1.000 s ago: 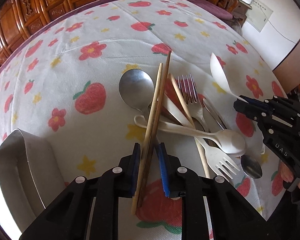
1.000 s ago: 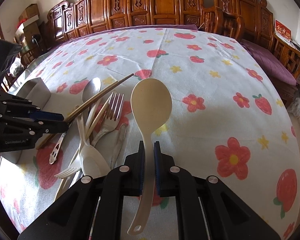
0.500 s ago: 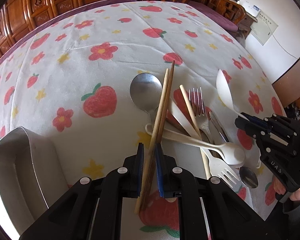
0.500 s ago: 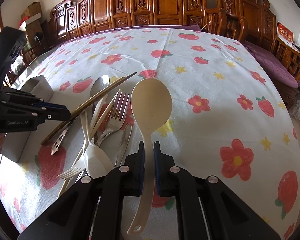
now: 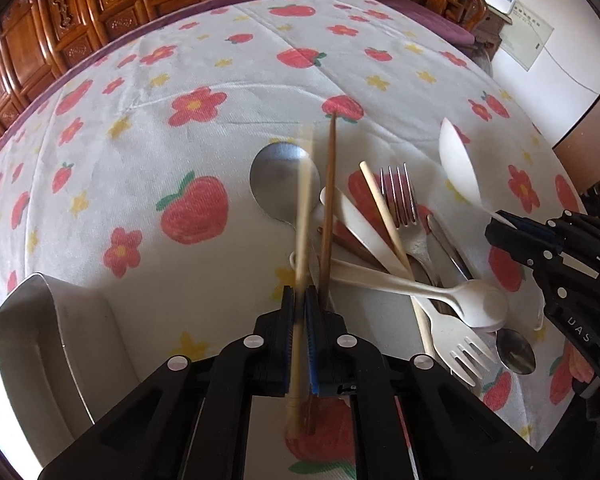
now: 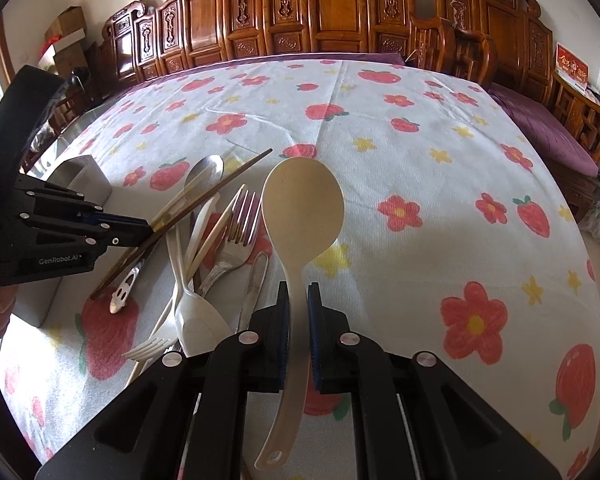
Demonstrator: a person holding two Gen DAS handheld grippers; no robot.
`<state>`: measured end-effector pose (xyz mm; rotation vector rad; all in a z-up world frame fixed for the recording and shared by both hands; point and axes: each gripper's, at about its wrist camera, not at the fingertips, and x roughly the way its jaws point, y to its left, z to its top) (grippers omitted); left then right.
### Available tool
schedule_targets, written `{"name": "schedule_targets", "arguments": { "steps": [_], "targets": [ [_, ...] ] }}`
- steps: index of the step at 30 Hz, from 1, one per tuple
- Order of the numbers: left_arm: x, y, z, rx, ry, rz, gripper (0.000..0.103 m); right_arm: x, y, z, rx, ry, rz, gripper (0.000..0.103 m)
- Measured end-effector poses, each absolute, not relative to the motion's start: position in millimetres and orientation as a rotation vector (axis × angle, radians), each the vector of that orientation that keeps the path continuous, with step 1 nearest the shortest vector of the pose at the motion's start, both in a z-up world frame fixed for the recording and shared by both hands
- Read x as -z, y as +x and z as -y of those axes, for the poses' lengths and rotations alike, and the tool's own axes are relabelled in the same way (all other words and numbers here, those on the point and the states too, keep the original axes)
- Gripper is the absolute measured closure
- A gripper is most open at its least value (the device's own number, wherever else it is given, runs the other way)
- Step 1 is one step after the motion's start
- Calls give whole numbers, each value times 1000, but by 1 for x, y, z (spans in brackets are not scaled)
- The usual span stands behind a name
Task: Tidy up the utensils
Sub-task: 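Grasp a wooden chopstick with the left gripper while the right gripper holds the ladle, then lift the chopstick into the metal tray and open the left gripper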
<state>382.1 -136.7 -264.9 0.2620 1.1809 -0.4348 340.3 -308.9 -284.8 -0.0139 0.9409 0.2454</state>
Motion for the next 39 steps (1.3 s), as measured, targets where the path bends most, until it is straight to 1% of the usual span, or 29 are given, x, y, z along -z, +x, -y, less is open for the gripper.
{"name": "schedule_targets", "arguments": {
  "steps": [6, 13, 22, 31, 39],
  "targets": [
    [249, 369, 131, 416, 263, -1126, 99, 280, 338, 302, -249, -23, -928, 93],
    [214, 345, 114, 418, 213, -1054, 99, 263, 333, 295, -249, 2, -891, 93],
    [182, 319, 79, 390, 165, -980, 99, 234, 311, 252, -331, -11, -823, 93],
    [174, 307, 37, 327, 146, -935, 99, 224, 291, 206, -414, -78, -791, 93],
    [186, 305, 3, 272, 111, -937, 99, 224, 281, 181, -455, -111, -789, 93]
  ]
}}
